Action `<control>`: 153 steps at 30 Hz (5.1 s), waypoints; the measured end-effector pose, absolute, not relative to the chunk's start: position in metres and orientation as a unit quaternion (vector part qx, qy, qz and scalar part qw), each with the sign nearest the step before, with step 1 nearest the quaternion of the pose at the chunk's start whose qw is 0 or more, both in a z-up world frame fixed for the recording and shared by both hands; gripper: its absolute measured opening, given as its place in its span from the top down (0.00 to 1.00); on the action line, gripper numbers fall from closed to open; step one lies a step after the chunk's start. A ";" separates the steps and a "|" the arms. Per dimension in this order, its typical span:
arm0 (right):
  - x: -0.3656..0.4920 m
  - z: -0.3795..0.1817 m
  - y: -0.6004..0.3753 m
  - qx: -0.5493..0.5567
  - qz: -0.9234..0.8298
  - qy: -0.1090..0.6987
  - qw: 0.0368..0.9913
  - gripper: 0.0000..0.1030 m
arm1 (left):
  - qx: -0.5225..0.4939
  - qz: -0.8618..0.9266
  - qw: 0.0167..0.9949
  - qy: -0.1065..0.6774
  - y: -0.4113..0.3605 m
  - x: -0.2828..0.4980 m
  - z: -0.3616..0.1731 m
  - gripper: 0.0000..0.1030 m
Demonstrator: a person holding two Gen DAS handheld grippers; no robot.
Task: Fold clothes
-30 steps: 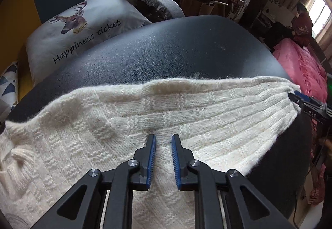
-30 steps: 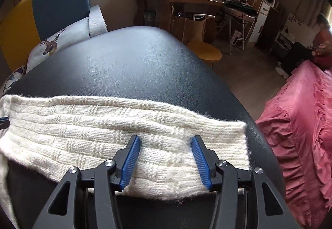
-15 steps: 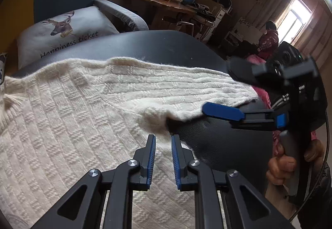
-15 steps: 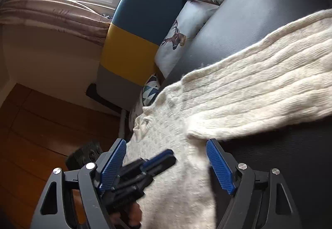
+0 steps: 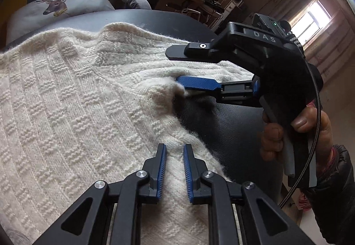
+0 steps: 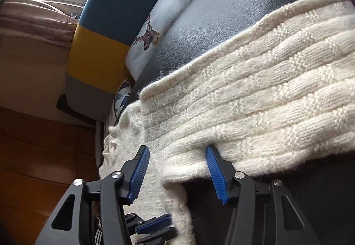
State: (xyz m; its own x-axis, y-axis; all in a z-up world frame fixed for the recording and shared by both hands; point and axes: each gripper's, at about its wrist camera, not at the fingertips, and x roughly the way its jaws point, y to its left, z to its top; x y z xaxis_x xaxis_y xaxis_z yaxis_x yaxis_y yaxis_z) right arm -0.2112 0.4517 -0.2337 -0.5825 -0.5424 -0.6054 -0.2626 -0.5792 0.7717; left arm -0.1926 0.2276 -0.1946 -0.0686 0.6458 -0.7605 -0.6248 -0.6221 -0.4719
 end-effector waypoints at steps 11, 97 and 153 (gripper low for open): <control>-0.261 -0.179 0.399 0.434 -0.852 -0.264 0.127 0.45 | -0.484 0.808 0.332 -0.044 0.167 -0.281 -0.160 0.86; -0.312 -0.185 0.247 0.433 -0.853 -0.175 0.232 0.54 | -0.448 0.865 0.190 -0.119 -0.020 -0.291 -0.168 0.83; -0.043 -0.200 0.648 0.334 -0.801 -0.463 -0.182 0.24 | -0.492 0.837 0.237 -0.046 0.108 -0.194 -0.182 0.81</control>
State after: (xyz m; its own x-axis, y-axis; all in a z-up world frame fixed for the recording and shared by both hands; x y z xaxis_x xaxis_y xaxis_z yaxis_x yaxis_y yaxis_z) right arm -0.0426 0.6478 -0.2000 -0.7110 -0.0168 -0.7030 -0.6006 -0.5055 0.6194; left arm -0.1937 0.1081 -0.1820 -0.4040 0.4422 -0.8008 -0.3509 -0.8834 -0.3107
